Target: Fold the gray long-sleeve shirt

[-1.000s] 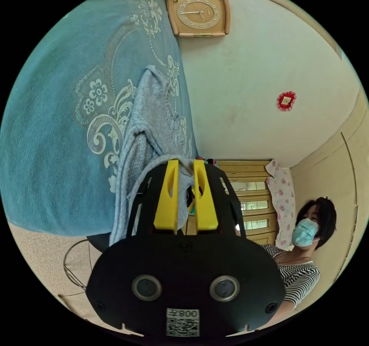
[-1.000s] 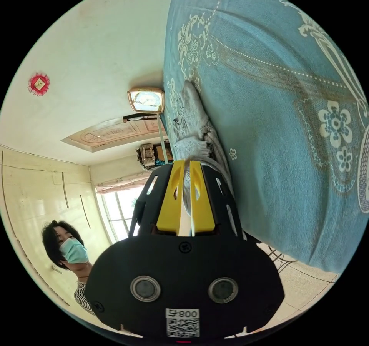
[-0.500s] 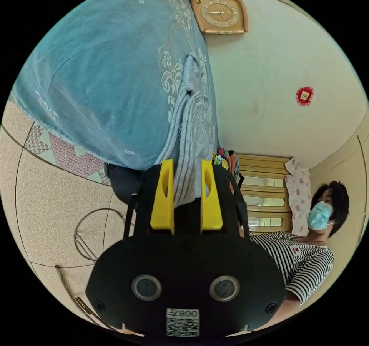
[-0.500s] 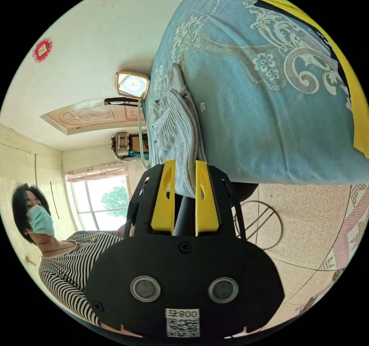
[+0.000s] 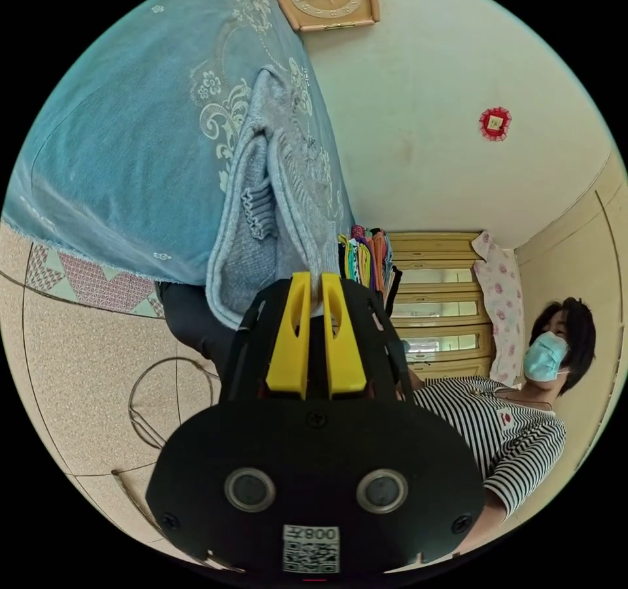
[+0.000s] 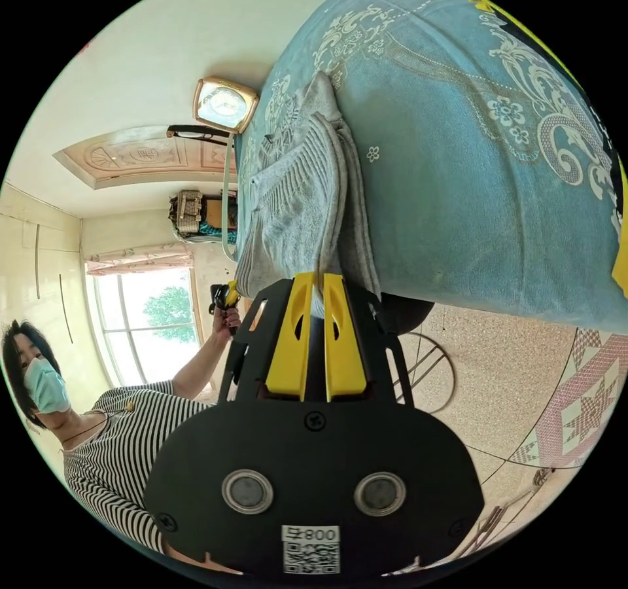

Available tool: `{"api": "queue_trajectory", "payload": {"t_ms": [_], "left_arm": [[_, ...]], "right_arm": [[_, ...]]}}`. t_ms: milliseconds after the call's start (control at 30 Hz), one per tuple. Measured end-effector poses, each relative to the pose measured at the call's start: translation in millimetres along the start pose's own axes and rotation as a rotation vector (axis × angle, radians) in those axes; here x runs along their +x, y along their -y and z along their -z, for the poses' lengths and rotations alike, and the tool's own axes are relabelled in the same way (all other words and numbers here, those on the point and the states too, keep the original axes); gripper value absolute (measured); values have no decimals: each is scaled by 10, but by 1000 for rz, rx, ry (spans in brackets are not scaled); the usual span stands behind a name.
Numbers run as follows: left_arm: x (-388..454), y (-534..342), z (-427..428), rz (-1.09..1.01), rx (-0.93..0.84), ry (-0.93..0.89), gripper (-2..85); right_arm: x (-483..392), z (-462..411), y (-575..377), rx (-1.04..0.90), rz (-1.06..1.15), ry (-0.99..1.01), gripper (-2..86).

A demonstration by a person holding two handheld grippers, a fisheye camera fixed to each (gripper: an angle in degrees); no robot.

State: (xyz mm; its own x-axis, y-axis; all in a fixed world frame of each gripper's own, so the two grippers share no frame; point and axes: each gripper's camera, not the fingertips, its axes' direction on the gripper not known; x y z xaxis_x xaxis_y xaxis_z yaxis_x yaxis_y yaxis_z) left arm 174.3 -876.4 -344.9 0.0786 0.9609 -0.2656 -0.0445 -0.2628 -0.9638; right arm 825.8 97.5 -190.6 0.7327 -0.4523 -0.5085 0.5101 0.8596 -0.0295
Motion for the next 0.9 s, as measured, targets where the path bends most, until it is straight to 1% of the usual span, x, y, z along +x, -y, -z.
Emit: {"api": "queue_trajectory", "payload": {"t_ms": [167,367,433,533,600,733,833,900], "left_arm": [[276,-96,165,-97,-9,-33,30],[442,-311,397,-151,38,-91,29],[452,-390,457,-151,50,-84,29],[357,-508,496,-100,56,-67,30],[239,-561,465,-50,54,-78,30],[-54,-666,328,107,40,-30,35],[-72,-732,314,134,82,-56,42],[-23,-758,353,130,97,-28,48]], "right_arm": [[-244,480,-156,17,77,99,21],[-504,978,-397,-3,162,148,18],[-568,1111,-485,-12,179,139,17],[-566,1254,-605,-42,168,78,16],[-456,1295,-656,-52,132,85,15],[-25,1229,-733,-74,-19,84,14],[5,1199,-788,-94,-51,91,13],[-69,1286,-818,-79,-46,75,11]]}}
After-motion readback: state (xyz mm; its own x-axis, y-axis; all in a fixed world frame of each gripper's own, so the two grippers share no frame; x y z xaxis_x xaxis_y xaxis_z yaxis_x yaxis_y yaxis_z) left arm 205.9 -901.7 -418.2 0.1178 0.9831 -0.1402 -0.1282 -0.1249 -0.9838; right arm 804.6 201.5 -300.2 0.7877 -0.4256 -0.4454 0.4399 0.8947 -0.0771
